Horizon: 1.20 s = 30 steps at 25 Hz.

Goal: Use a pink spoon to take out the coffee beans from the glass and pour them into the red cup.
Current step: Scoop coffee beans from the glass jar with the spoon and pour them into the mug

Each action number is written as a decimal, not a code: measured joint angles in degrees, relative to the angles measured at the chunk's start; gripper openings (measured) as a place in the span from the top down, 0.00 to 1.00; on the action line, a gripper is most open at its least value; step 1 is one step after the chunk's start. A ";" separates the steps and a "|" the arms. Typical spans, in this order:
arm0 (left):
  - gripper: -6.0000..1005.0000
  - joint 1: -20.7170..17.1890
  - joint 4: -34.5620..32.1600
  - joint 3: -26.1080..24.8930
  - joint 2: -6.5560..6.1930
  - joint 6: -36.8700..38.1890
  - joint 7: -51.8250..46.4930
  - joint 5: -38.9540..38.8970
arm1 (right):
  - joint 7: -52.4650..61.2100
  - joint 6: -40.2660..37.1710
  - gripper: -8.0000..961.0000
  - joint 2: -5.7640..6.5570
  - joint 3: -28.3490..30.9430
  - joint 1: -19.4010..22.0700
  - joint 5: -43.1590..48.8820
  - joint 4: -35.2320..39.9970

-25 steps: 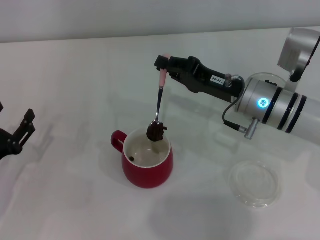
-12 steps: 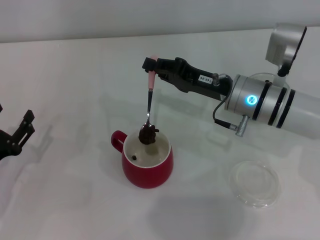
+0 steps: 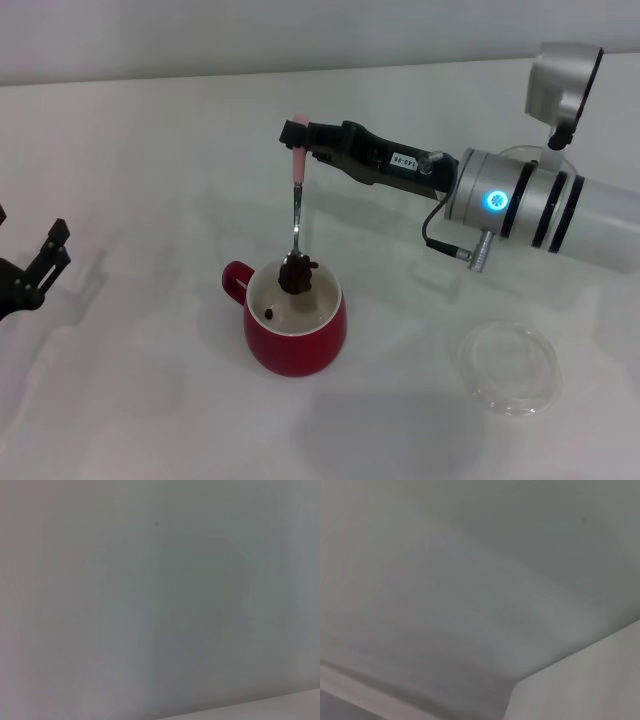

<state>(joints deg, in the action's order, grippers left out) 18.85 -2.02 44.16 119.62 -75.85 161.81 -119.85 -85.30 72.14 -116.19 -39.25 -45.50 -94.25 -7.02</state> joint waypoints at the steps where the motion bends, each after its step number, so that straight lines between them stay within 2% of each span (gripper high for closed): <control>1: 0.24 0.02 0.00 0.03 0.00 0.00 0.00 0.03 | -0.19 -0.14 0.84 0.00 0.10 -0.13 0.50 0.07; 15: 0.24 0.16 0.00 0.13 -0.01 0.01 0.00 0.09 | -4.86 -0.90 0.84 0.00 0.00 -0.63 1.80 1.92; 30: 0.24 0.49 -0.22 -0.21 -0.17 0.80 0.00 -0.08 | -17.00 0.65 0.84 0.00 0.37 -0.34 1.79 1.57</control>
<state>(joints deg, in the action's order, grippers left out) 19.34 -2.24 43.95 119.44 -75.05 161.81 -119.93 -102.30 72.79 -116.19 -38.89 -45.84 -92.46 -5.45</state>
